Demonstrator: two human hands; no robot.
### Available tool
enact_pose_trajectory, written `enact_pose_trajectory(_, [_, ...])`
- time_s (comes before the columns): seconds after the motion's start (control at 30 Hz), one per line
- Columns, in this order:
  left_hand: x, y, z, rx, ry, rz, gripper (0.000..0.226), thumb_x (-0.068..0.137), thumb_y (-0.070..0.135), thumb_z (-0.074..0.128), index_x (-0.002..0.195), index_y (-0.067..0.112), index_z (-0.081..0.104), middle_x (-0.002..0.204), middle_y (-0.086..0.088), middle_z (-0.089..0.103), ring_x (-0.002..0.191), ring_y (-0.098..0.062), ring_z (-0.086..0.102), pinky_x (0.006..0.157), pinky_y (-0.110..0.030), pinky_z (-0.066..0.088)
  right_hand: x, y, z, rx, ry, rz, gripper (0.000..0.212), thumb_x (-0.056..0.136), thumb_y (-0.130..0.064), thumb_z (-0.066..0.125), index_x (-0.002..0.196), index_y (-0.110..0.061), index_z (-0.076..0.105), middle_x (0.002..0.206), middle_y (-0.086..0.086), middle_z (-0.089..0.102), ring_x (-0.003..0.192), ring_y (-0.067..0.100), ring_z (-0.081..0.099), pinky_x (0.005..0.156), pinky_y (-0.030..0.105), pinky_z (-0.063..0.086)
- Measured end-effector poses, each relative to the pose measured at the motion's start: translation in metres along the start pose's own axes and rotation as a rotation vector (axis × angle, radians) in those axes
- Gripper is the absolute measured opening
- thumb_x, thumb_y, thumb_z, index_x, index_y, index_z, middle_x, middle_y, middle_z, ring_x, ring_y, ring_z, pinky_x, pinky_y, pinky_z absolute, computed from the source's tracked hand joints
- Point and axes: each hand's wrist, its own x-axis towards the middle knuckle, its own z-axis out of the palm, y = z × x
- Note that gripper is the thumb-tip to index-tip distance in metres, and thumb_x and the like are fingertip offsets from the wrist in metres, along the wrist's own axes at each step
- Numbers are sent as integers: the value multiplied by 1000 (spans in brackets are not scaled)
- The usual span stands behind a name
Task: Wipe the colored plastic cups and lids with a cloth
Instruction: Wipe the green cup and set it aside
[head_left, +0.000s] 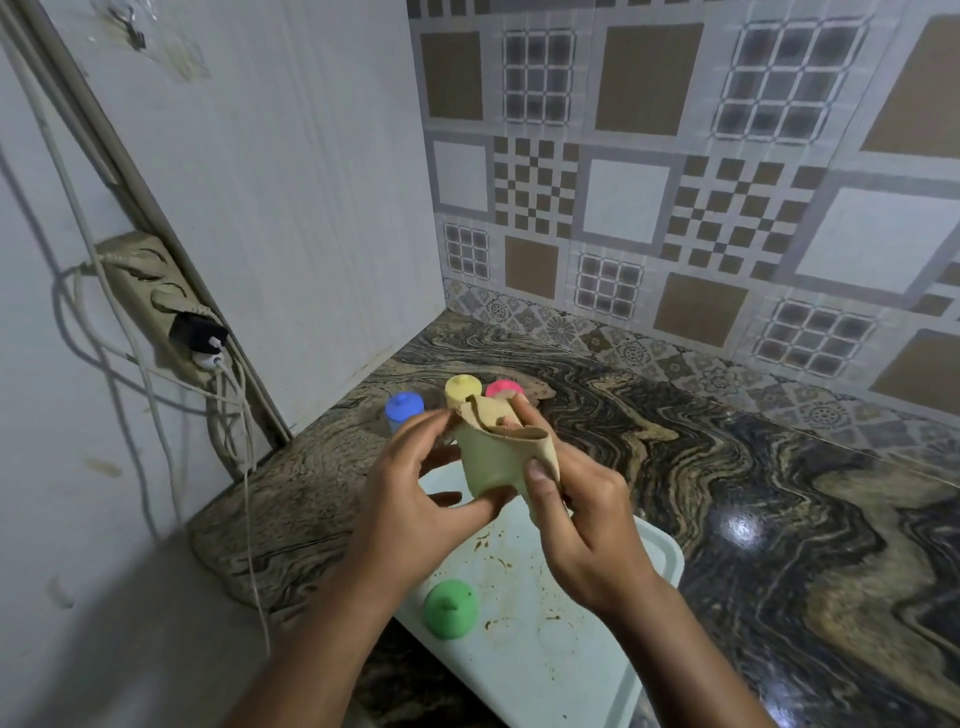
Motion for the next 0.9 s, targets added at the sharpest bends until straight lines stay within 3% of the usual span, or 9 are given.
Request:
enact_pose_trajectory(0.1, [3,0,-4,-68,30,-29,72,64,9,94,124,29,62,121,17,70,107,-6,71,87,-30,59,-12,3,1,7,-6,-54,41,102,-16,44,136,-4,63,153,1,51,129,12,61,97,27,52])
enact_pose_trajectory(0.2, [5,4,-8,-126,10,-60,74,63,1,92,123,30,61,121,24,69,102,-4,72,85,-27,59,-28,8,2,30,-18,-56,40,102,-16,45,136,-6,63,152,2,53,121,-1,62,88,36,58])
enact_pose_trajectory(0.33, [7,2,-10,-134,23,-60,75,56,17,91,121,39,59,122,23,67,101,-8,71,90,-31,58,-45,21,-4,71,-37,20,38,103,-19,44,133,-13,66,145,4,60,118,2,65,86,28,56])
enact_pose_trajectory(0.43, [8,-4,-12,-136,10,-54,78,59,17,94,124,45,60,127,12,66,108,-15,69,81,-21,57,-54,22,-4,193,-13,155,34,107,-31,45,117,-23,76,123,-2,74,87,16,71,69,38,58])
enact_pose_trajectory(0.53, [6,-5,-12,-113,-15,-72,81,63,12,95,128,44,58,131,6,63,112,-15,66,76,-13,54,-54,17,-5,488,144,382,40,97,-53,54,102,-23,80,78,15,71,75,14,62,68,30,55])
enact_pose_trajectory(0.6, [4,-5,-12,-81,-13,-76,81,62,19,96,126,48,56,126,9,65,109,-7,66,78,-11,53,-49,22,-8,562,255,543,60,83,-71,64,94,-14,78,76,14,71,76,24,65,70,39,53])
enact_pose_trajectory(0.67, [2,-9,-11,-11,-24,-85,82,61,31,96,127,53,53,122,13,67,107,-2,67,88,-21,55,-41,26,-12,615,322,628,59,80,-68,66,92,-12,78,81,16,72,77,34,66,72,50,52])
enact_pose_trajectory(0.77, [-1,-14,-7,20,-82,-112,88,61,37,94,132,60,46,132,19,61,113,3,64,91,-37,60,-25,20,-13,588,302,575,63,80,-71,65,92,-10,76,78,24,67,72,34,62,64,56,52])
enact_pose_trajectory(0.9, [-7,-13,5,-25,-152,-92,92,66,9,93,131,53,45,137,24,52,118,5,60,81,-29,62,-13,6,-5,498,228,426,57,94,-58,55,92,-3,70,72,19,60,67,23,53,55,41,44])
